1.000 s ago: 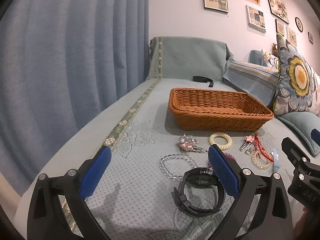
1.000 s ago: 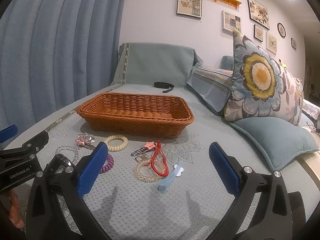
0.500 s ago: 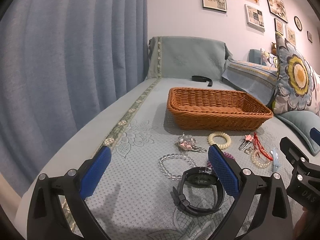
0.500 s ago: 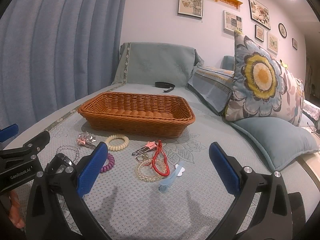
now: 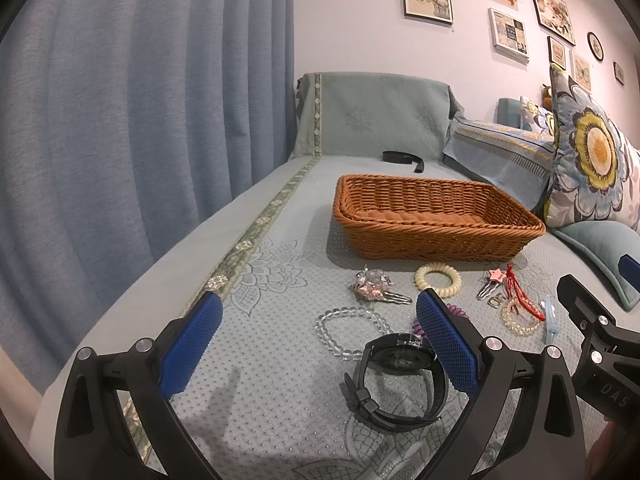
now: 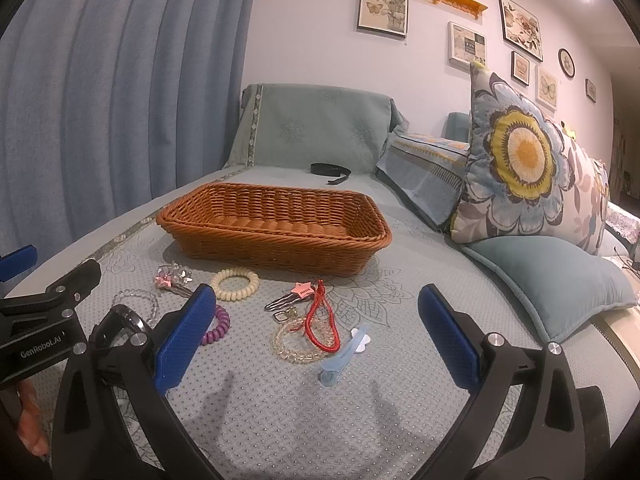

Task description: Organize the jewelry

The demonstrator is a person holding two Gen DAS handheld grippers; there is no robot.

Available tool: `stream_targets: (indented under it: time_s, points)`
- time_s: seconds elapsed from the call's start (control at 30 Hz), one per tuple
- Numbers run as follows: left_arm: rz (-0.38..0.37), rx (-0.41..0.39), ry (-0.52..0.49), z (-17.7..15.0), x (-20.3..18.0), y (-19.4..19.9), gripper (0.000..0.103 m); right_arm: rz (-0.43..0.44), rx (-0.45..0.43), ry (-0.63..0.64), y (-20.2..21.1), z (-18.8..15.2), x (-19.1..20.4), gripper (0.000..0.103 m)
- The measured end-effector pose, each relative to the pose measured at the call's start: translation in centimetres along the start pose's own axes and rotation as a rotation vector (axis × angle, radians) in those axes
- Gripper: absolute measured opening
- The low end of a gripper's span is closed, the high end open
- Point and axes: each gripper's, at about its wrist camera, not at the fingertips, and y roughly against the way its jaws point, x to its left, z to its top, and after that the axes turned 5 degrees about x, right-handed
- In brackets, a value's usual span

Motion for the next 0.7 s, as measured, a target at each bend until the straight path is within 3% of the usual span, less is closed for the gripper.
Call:
stream_targets:
  time_s: [0.7]
  points:
    - [0.0, -0.001, 0.0, -0.01, -0.13, 0.1, 0.095, 0.0, 0.006, -0.004, -0.09, -0.03, -0.31, 0.096]
